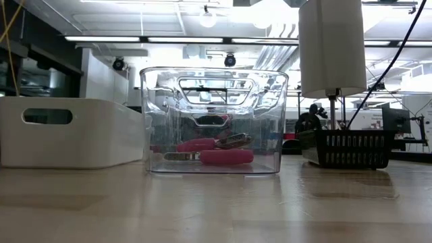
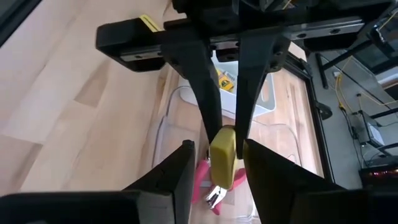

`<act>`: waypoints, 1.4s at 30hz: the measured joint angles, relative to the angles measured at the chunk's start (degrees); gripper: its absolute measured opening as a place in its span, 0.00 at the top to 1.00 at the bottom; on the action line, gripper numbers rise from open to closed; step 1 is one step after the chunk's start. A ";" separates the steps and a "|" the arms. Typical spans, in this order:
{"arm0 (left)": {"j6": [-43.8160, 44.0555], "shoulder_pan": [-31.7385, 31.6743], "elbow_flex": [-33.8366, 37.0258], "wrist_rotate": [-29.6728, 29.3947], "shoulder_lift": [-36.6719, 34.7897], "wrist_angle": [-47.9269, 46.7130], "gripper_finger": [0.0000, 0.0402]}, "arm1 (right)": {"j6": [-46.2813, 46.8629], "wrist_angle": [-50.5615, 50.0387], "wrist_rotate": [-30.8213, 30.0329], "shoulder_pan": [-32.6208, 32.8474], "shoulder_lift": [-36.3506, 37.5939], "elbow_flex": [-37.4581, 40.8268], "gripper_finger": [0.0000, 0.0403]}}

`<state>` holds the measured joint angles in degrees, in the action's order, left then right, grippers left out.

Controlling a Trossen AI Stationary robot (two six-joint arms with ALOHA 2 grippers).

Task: Pick & Place School Supplies
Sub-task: Put the yellow eraser into the black basket

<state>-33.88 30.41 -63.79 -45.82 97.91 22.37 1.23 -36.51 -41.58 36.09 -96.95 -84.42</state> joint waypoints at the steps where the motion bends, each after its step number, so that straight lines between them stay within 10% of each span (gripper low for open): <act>1: 0.07 -0.01 0.00 0.00 0.00 0.03 0.92 | 0.00 -0.02 0.13 -0.23 0.00 0.00 0.68; 42: -1.25 -0.28 0.04 0.04 0.00 0.33 0.91 | -0.07 1.01 3.03 -1.26 0.07 0.00 0.91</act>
<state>-35.14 30.13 -63.75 -45.79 97.91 22.70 1.17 -35.51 -38.55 34.83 -96.88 -84.42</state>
